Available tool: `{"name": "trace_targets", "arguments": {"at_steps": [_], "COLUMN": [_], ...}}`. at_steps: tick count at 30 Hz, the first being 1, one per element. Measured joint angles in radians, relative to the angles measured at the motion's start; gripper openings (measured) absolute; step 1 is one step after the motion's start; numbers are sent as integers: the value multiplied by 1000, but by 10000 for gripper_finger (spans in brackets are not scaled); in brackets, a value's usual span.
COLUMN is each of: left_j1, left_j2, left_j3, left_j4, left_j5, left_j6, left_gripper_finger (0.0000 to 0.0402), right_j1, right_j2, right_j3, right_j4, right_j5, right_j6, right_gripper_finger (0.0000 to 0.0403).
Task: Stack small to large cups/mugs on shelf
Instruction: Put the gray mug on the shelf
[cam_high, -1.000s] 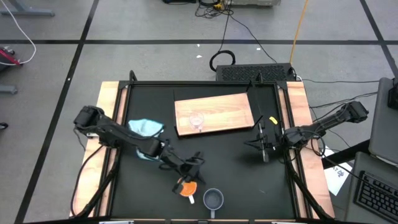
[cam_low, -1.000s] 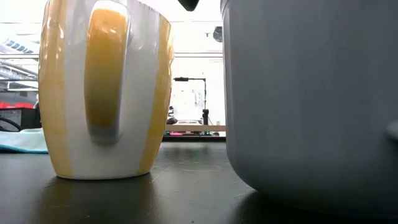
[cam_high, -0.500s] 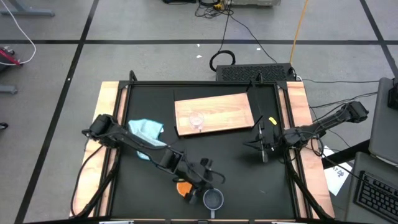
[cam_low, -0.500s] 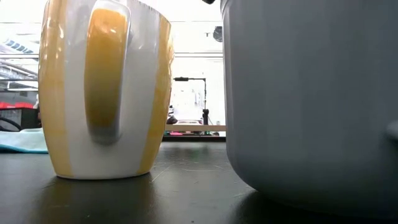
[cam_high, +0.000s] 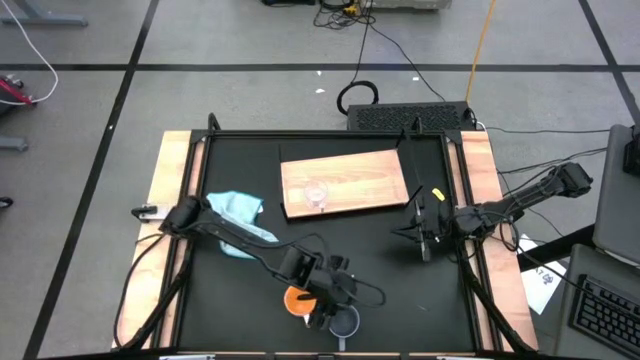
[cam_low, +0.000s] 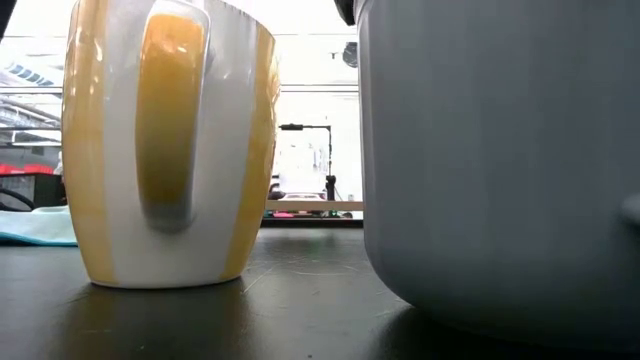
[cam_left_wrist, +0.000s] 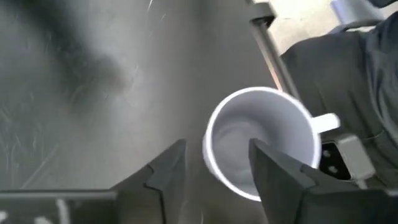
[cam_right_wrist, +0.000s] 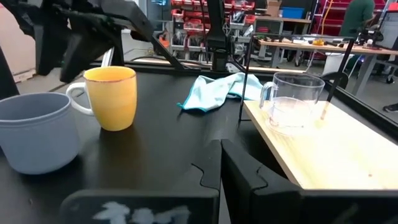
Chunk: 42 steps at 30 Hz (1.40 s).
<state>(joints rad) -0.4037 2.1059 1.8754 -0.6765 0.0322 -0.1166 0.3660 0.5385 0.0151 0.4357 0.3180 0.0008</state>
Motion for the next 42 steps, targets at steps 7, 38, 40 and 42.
{"name": "trace_targets", "arguments": {"at_steps": [7,38,40,42], "left_j1": [22,16,16,16], "left_j2": [3,102,102,102], "left_j3": [-34,-34,-34,-34], "left_j4": [17,85,80,80], "left_j5": [20,99,99,100], "left_j6": [-35,-62,-61,-46], "left_gripper_finger": [214,189,159,119], "right_j1": [0,0,0,0], "right_j2": [0,3,3,3], "right_j3": [0,0,0,0], "right_j4": [-21,-36,-36,-36], "right_j5": [0,-1,-1,-1], "right_j6": [18,14,14,14], "right_gripper_finger": [0,0,0,0]}}
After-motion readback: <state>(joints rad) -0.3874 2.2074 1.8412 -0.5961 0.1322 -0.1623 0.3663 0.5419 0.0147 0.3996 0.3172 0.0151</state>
